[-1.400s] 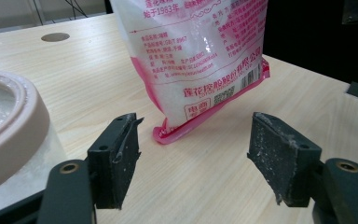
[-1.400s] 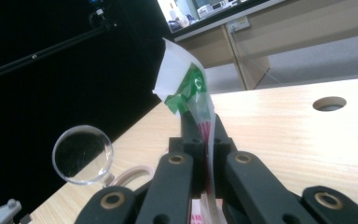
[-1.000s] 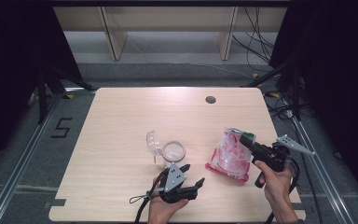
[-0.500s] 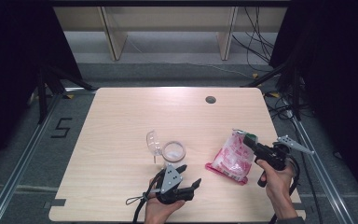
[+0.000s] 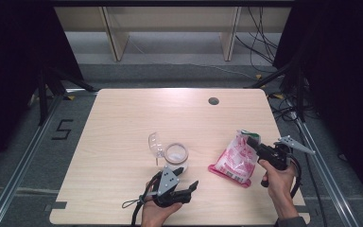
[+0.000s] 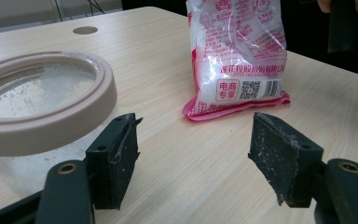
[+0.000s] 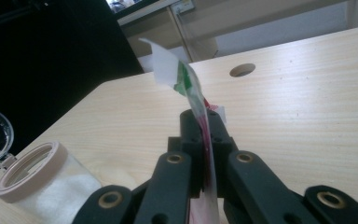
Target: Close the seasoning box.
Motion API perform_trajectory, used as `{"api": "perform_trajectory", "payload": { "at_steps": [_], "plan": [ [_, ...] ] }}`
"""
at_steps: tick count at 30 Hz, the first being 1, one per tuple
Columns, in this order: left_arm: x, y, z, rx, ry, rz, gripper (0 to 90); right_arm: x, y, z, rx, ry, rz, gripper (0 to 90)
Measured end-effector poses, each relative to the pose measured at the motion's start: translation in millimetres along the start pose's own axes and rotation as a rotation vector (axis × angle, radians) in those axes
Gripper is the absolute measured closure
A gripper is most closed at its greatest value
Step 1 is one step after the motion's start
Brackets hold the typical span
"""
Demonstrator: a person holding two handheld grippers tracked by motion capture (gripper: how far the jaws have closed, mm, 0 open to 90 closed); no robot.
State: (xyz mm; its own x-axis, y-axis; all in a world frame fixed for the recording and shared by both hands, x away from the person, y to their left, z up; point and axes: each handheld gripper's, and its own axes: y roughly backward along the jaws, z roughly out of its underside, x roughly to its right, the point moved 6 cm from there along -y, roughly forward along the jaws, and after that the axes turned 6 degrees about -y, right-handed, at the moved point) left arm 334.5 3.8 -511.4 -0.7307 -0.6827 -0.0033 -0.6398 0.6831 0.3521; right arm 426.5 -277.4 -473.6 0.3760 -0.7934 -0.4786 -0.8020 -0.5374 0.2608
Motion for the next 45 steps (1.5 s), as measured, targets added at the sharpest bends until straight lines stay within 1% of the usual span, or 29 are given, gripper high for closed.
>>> {"api": "perform_trajectory", "payload": {
  "at_steps": [1, 3, 5, 6, 7, 8, 11, 12, 15, 17, 19, 20, 21, 23, 24, 25, 26, 27, 28, 29, 31, 32, 33, 34, 37, 38, 39, 41, 45],
  "plan": [
    [-0.6, 1.7, 0.1, -0.003, 0.002, 0.003, 31.6, 0.3, -0.2, 0.5, -0.008, -0.018, 0.006, 89.1],
    [-2.7, 4.9, 0.2, -0.005, 0.002, -0.009, 31.5, 3.5, -0.8, 0.5, -0.006, 0.006, 0.013, 88.9],
    [-4.9, 7.3, 0.8, 0.000, 0.005, -0.010, 31.5, 6.2, -0.4, 0.8, -0.015, 0.015, 0.046, 88.1],
    [-6.2, 8.1, 1.7, 0.001, 0.009, -0.014, 31.5, -0.7, 1.4, 4.2, -0.053, -0.093, 0.053, 86.6],
    [-7.7, 8.6, 2.9, 0.007, 0.010, -0.017, 31.5, 6.5, 1.4, 1.1, -0.031, -0.008, 0.067, 85.6],
    [-9.0, 9.8, 4.4, 0.007, 0.016, -0.021, 31.5, 7.7, 1.4, 1.0, -0.016, 0.000, 0.048, 85.4],
    [-12.3, 12.7, 8.2, 0.001, 0.014, -0.025, 31.6, 11.4, 2.2, 3.0, -0.012, -0.004, 0.045, 84.6],
    [-13.4, 13.8, 9.4, -0.002, 0.014, -0.031, 31.6, 14.3, 1.7, 3.9, -0.009, 0.004, 0.066, 84.1],
    [-16.4, 15.5, 11.4, 0.007, 0.026, -0.030, 31.7, 16.0, 1.1, 8.0, -0.029, -0.009, 0.068, 82.0],
    [-19.6, 17.5, 12.9, 0.000, 0.022, -0.037, 31.7, 18.7, 1.6, 9.8, -0.049, 0.001, 0.100, 79.9],
    [-21.2, 19.4, 13.8, -0.009, 0.026, -0.043, 31.7, 17.8, 0.9, 12.7, -0.055, -0.048, 0.099, 77.6],
    [-22.1, 20.0, 14.1, -0.008, 0.028, -0.045, 31.7, 18.4, 0.5, 13.2, -0.045, -0.048, 0.084, 76.1],
    [-22.6, 20.3, 14.2, -0.001, 0.035, -0.047, 31.7, 21.5, -0.7, 13.1, -0.033, -0.025, 0.094, 75.0],
    [-24.2, 22.2, 14.4, -0.003, 0.036, -0.049, 31.8, 22.2, 0.5, 14.1, -0.043, -0.031, 0.103, 70.7],
    [-25.8, 23.4, 14.8, -0.005, 0.032, -0.052, 31.8, 20.5, 1.5, 14.7, -0.050, -0.056, 0.098, 68.0],
    [-26.9, 23.7, 14.7, 0.000, 0.033, -0.051, 31.8, 22.6, 1.8, 14.1, -0.041, -0.036, 0.104, 64.4],
    [-27.6, 24.9, 14.9, -0.006, 0.035, -0.058, 31.8, 19.9, 3.2, 15.6, -0.055, -0.068, 0.112, 60.2],
    [-27.6, 25.3, 14.8, -0.002, 0.042, -0.062, 32.0, 19.9, 4.0, 15.6, -0.055, -0.065, 0.110, 56.7],
    [-29.3, 26.5, 15.8, -0.014, 0.021, -0.060, 32.1, 16.4, 5.4, 17.0, -0.065, -0.107, 0.108, 56.1],
    [-30.1, 26.6, 16.3, -0.016, 0.009, -0.055, 32.1, 17.9, 5.4, 16.9, -0.058, -0.072, 0.095, 55.8],
    [-30.0, 26.5, 17.1, -0.016, 0.014, -0.057, 32.1, 19.6, 7.3, 18.0, -0.048, -0.048, 0.110, 54.6],
    [-29.0, 26.6, 17.6, -0.016, 0.037, -0.064, 32.0, 19.0, 8.4, 19.6, -0.047, -0.072, 0.108, 53.0],
    [-29.2, 26.9, 17.7, -0.015, 0.035, -0.064, 32.0, 18.6, 9.3, 21.6, -0.057, -0.090, 0.103, 51.3],
    [-29.3, 27.0, 17.7, -0.013, 0.037, -0.063, 32.0, 20.8, 10.2, 23.3, -0.061, -0.089, 0.119, 50.6],
    [-30.7, 27.9, 17.4, -0.006, 0.038, -0.063, 32.1, 23.8, 13.9, 25.0, -0.054, -0.081, 0.121, 49.1],
    [-31.2, 28.9, 17.3, -0.010, 0.038, -0.068, 32.0, 21.2, 15.4, 26.1, -0.062, -0.121, 0.120, 47.0],
    [-31.5, 29.4, 17.1, -0.007, 0.038, -0.064, 32.0, 21.7, 16.3, 24.9, -0.055, -0.111, 0.105, 45.7],
    [-32.2, 31.0, 16.6, -0.004, 0.041, -0.068, 32.3, 21.4, 20.6, 24.3, -0.044, -0.111, 0.109, 45.3],
    [-33.5, 32.8, 16.6, -0.002, 0.042, -0.071, 32.6, 15.7, 27.8, 27.7, -0.052, -0.118, 0.088, 44.7]
  ]
}}
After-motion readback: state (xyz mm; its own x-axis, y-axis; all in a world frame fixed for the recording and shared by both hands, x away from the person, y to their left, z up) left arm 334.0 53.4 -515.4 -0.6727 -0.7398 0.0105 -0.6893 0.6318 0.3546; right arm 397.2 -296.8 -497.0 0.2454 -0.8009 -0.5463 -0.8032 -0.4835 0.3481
